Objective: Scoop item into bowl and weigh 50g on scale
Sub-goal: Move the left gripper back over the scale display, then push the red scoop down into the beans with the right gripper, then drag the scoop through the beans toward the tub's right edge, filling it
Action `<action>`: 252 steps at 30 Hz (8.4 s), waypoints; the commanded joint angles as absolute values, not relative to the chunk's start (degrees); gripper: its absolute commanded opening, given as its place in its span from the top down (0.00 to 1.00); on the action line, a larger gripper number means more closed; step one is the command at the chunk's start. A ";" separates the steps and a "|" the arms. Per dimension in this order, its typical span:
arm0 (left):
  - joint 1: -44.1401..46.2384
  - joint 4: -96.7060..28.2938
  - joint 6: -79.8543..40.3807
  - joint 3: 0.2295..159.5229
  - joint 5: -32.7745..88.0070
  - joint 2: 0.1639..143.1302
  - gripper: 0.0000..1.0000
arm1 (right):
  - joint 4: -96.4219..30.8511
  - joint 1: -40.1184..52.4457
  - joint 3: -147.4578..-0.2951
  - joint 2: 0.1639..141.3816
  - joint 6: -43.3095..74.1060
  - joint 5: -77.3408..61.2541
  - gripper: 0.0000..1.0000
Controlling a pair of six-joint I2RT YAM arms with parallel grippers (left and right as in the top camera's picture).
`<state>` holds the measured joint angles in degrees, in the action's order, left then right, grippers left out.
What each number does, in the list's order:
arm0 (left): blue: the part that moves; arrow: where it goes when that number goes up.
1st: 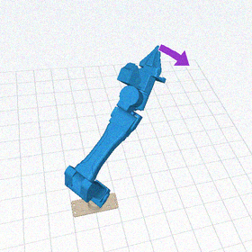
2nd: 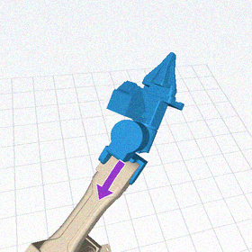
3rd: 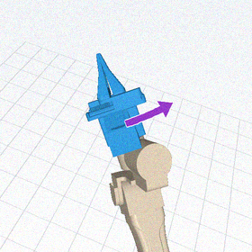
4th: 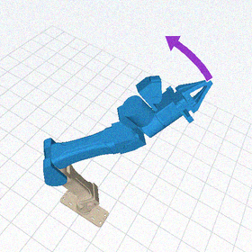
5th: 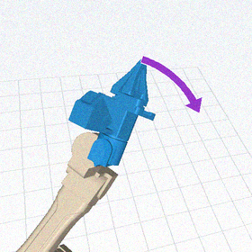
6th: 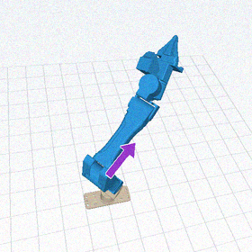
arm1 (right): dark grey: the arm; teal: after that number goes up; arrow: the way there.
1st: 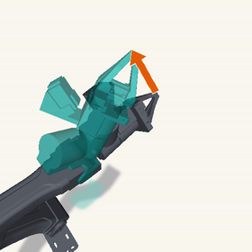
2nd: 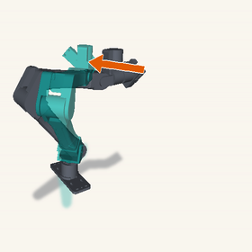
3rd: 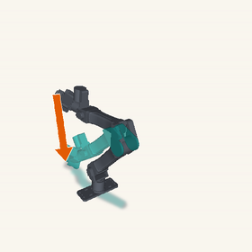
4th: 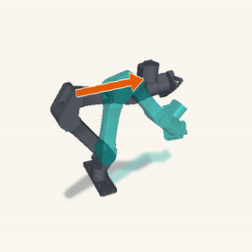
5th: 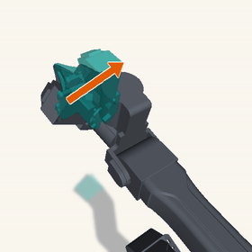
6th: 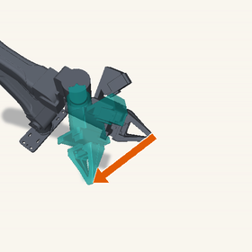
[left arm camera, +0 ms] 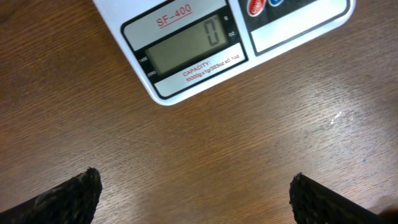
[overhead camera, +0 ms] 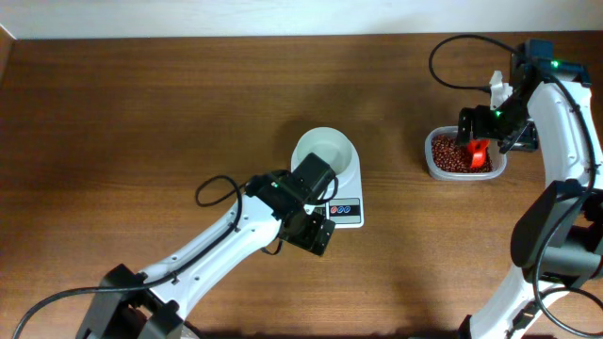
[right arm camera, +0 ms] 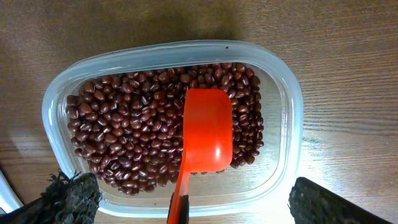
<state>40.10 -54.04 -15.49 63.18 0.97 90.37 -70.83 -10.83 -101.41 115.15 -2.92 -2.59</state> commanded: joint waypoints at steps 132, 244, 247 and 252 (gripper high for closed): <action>41.58 -53.43 -15.40 62.72 -1.48 89.78 0.01 | -53.08 -30.96 -79.59 111.13 -8.58 -47.35 0.96; 41.58 -53.43 -15.40 62.72 -1.48 89.78 0.01 | -58.96 -39.77 -79.61 111.13 -9.23 -69.08 0.96; 41.58 -53.41 -15.40 62.72 -1.48 89.78 0.01 | -59.66 -39.72 -79.61 111.11 -9.23 -69.95 0.96; 41.58 -53.41 -15.40 62.72 -1.48 89.78 0.01 | -60.25 -37.12 -79.61 111.11 -9.19 -72.05 0.96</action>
